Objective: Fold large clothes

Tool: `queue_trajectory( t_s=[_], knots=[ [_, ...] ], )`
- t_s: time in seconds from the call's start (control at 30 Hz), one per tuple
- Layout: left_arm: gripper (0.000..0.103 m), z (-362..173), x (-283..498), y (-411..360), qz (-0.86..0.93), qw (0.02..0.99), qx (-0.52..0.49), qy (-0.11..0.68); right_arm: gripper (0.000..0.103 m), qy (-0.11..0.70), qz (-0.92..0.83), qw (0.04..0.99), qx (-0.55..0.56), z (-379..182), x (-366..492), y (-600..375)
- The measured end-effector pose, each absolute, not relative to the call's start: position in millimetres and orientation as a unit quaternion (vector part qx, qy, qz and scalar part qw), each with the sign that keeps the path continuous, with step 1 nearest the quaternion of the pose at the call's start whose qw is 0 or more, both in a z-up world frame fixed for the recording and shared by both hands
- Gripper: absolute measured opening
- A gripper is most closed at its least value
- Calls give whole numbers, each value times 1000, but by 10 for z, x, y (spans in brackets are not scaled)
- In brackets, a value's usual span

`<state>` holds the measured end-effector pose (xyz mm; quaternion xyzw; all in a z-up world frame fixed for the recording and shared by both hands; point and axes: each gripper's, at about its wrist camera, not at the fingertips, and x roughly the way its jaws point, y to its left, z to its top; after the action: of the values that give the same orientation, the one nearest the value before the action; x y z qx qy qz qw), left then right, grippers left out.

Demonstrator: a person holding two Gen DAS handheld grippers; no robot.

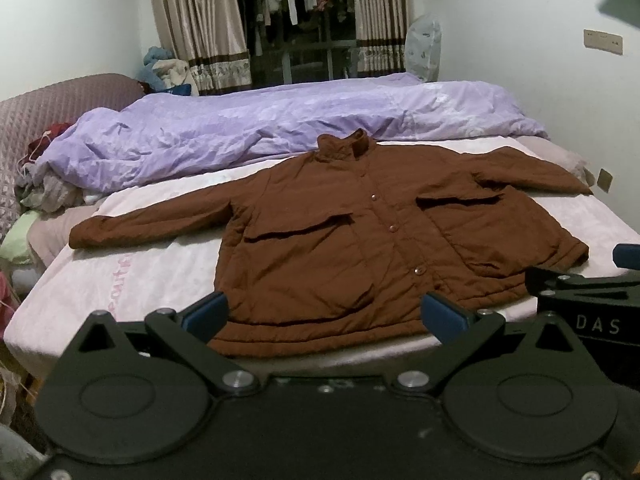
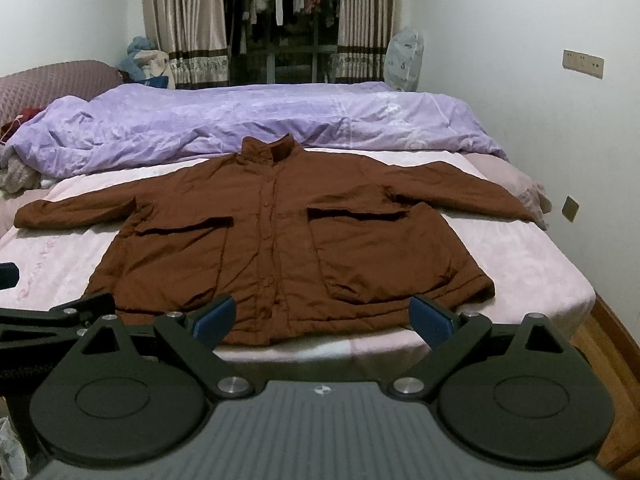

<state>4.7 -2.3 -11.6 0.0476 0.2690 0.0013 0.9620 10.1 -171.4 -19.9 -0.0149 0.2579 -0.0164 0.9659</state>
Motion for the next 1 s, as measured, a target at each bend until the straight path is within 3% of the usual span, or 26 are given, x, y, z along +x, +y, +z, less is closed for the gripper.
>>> queue_trajectory(
  t_s=[0.77, 1.0],
  knots=[
    [103, -132, 47, 7, -1, 963, 40, 267, 103, 258, -15, 966, -20, -189, 87, -1717],
    [103, -190, 496, 576, 41, 968, 10, 246, 103, 236, -28, 971, 1, -182, 304, -1900]
  ],
)
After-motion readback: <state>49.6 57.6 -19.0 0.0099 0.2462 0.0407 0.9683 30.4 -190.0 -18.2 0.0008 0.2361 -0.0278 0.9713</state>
